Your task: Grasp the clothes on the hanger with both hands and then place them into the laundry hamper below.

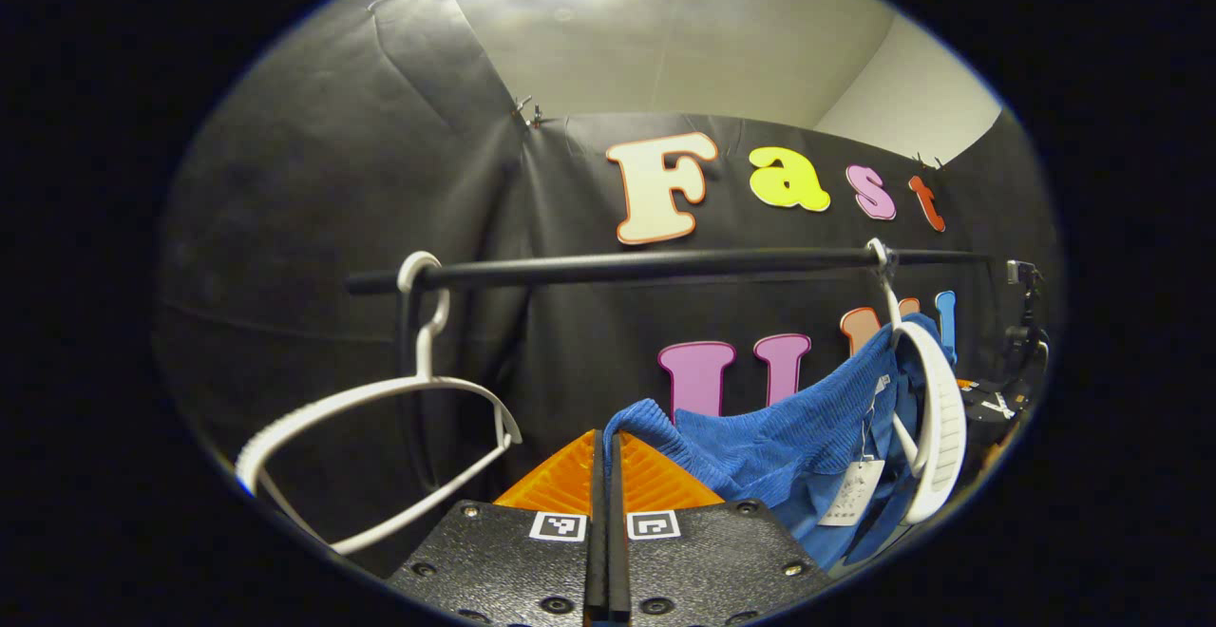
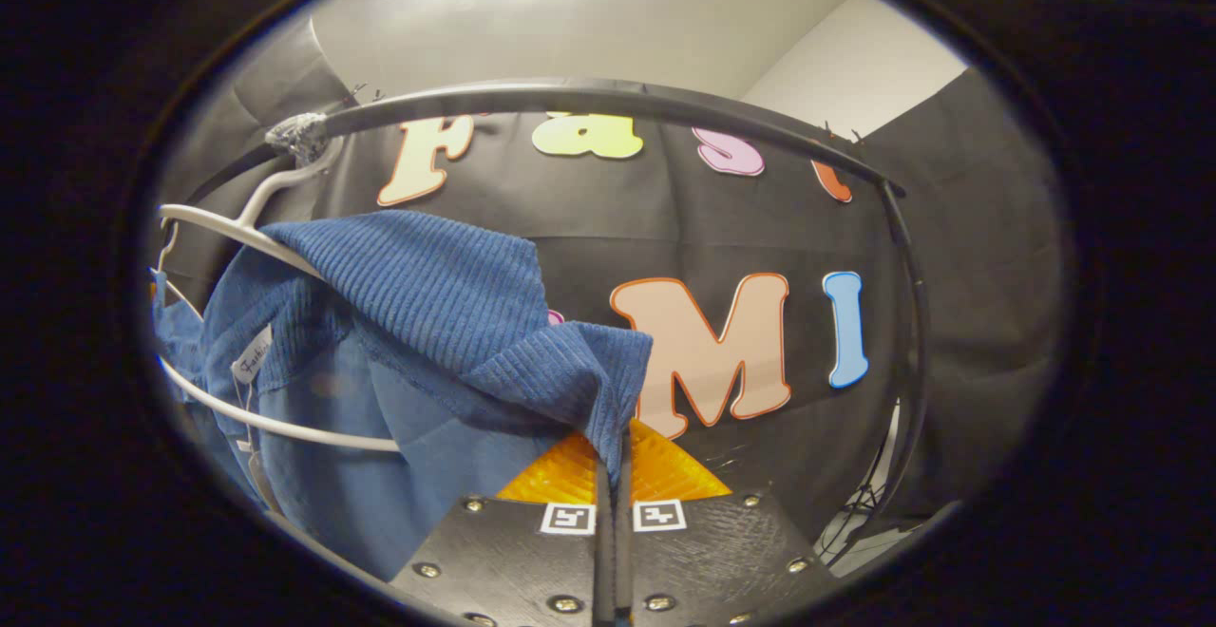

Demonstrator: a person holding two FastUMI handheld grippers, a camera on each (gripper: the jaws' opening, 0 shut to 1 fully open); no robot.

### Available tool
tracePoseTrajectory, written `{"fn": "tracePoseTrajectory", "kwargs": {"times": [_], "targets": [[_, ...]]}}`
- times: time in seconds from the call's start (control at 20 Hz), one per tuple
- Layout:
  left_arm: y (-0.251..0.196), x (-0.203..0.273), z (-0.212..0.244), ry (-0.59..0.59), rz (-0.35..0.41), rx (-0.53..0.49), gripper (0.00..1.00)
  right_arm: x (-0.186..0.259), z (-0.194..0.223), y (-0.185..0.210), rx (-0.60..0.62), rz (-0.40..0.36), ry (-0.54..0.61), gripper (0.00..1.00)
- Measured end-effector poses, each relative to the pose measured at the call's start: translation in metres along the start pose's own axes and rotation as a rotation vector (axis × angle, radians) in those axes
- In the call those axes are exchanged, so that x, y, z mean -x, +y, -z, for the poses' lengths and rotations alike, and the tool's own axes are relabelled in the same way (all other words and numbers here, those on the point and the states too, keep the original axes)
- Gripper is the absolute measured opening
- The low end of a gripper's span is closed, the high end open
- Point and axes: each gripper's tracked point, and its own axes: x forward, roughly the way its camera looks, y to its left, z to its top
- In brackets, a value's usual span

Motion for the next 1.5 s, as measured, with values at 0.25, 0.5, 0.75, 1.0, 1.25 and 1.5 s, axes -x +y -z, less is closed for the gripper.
{"fn": "tracePoseTrajectory", "kwargs": {"times": [0.25,0.5,0.75,1.0,1.25,1.5], "targets": [[-0.012,-0.009,0.023,0.035,0.052,0.032,0.01,-0.02,0.006,-0.021,-0.012,0.045,0.016,0.0],[-0.031,-0.022,0.06,0.088,0.086,0.07,0.01,-0.045,0.034,-0.029,-0.069,0.103,0.057,0.01],[-0.026,-0.024,0.088,0.099,0.075,0.105,0.01,-0.047,0.082,-0.03,-0.074,0.109,0.115,0.0],[-0.032,-0.019,0.126,0.141,0.082,0.158,0.02,-0.033,0.141,-0.027,-0.116,0.112,0.217,0.01],[-0.03,0.003,0.176,0.194,0.032,0.149,0.01,0.043,0.197,-0.022,-0.175,0.091,0.301,0.0],[-0.025,0.033,0.194,0.198,0.015,0.137,0.01,0.109,0.212,-0.025,-0.187,0.083,0.327,0.01]]}}
